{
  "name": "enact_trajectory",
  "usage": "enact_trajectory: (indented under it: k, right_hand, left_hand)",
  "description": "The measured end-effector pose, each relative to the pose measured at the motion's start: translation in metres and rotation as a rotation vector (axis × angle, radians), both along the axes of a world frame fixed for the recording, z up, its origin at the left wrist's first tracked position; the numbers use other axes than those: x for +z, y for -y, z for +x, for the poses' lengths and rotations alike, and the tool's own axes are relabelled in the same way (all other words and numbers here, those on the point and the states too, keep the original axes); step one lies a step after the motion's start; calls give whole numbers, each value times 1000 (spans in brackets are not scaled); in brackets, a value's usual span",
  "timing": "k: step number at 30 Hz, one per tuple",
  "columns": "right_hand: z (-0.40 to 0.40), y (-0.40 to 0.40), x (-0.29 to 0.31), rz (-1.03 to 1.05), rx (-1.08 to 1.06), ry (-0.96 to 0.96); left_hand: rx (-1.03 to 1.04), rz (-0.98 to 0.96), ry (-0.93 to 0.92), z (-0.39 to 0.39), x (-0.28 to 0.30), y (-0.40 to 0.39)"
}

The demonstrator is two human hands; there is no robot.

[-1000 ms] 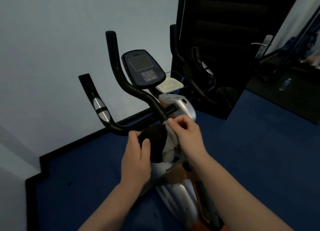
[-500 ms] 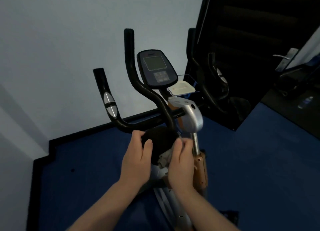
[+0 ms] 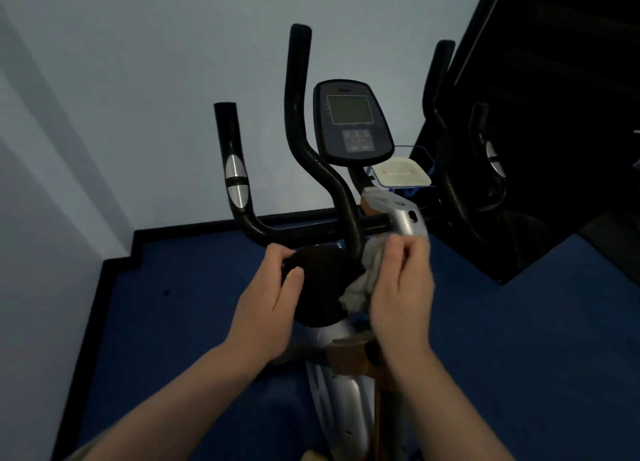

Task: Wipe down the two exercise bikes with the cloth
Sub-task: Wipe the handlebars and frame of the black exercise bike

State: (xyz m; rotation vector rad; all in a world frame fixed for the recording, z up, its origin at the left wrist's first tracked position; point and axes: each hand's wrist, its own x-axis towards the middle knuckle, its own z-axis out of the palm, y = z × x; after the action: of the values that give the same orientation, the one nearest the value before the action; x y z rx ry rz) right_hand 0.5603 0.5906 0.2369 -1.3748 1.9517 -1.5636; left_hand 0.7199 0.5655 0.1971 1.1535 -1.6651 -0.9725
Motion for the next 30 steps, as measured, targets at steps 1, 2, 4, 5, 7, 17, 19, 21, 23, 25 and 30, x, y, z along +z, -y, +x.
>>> enact_trajectory:
  k: [1,2,4,5,7,17,19,21,23,25,30]
  right_hand:
    - [-5,9,10,9,55,-63]
    - [-6,18,19,44,125,-142]
    - [-3,33,28,156,255,-365]
    - [2,36,26,211,296,-464]
    - [8,31,18,245,325,-514]
    - [22,56,24,338,390,-922]
    - [15,50,19,281,433,-926]
    - [2,40,16,265,473,-852]
    - [6,49,18,294,488,-903]
    - [21,63,21,328,479,-1007]
    - [-1,48,16,270,589,-773]
  left_hand:
    - [3,7,-15,-1,0,-1]
    - [7,14,-32,-2,1,-2]
    - [12,22,-63,-4,2,-3]
    - [13,23,-74,-4,2,-3]
    - [20,23,-74,-5,1,-3]
    - [122,30,-81,-12,-2,-5]
    - [135,37,-91,-13,-3,-6]
    - [137,55,-88,-12,-3,-8]
    - [133,65,-87,-12,-1,-9]
    - [124,75,-115,-13,-1,-8]
    - [166,47,-159,-17,-6,-12]
